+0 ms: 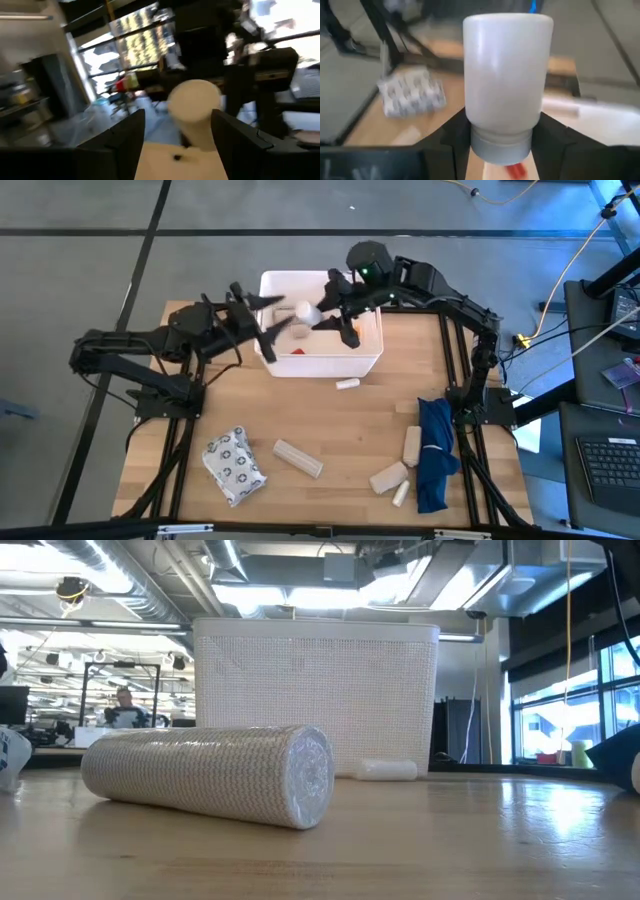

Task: Pick & place medical supplies in basket/bin
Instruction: Put the white pill bottle into the white bin

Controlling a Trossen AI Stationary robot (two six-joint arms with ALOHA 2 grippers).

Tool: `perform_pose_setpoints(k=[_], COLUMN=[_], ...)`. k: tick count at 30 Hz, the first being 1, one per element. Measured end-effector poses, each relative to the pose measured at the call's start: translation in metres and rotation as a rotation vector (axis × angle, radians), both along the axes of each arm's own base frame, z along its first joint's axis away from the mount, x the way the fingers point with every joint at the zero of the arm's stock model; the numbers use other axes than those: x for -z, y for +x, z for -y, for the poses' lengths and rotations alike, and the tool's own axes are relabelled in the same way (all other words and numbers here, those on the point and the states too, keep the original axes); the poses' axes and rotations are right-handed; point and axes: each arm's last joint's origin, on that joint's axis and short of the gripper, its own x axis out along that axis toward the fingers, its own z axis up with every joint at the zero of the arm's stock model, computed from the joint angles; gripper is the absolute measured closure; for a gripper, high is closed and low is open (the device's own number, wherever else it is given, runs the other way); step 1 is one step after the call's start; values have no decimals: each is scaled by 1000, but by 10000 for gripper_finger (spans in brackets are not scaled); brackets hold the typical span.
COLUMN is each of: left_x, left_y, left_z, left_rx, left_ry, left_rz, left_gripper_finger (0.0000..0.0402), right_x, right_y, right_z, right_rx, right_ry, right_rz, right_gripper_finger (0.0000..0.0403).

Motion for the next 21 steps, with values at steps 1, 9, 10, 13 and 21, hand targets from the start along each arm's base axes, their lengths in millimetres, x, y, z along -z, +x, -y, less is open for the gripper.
perform_pose_setpoints(k=[1,9,10,13,21], left_x=[0,11,12,15,15], left_y=[-3,-9,-9,-9,-10], left_z=[-2,-6,-7,-6,-7], left_rx=[-56,-276,-280,-276,-279], left_ry=[-7,-51,-50,-47,-40], left_rz=[-8,-110,-122,-152,-163], left_gripper_finger=[185,185,185,185,187], right_x=[3,49,58,90,173], right_y=[-3,-14,-14,-18,-32], right_z=[2,48,56,82,124], right_rx=[20,235,240,266,313], right_ry=[-8,-148,-150,-136,-105], right_rz=[-44,-368,-395,-485,-627], right_gripper_finger=[245,242,242,242,243])
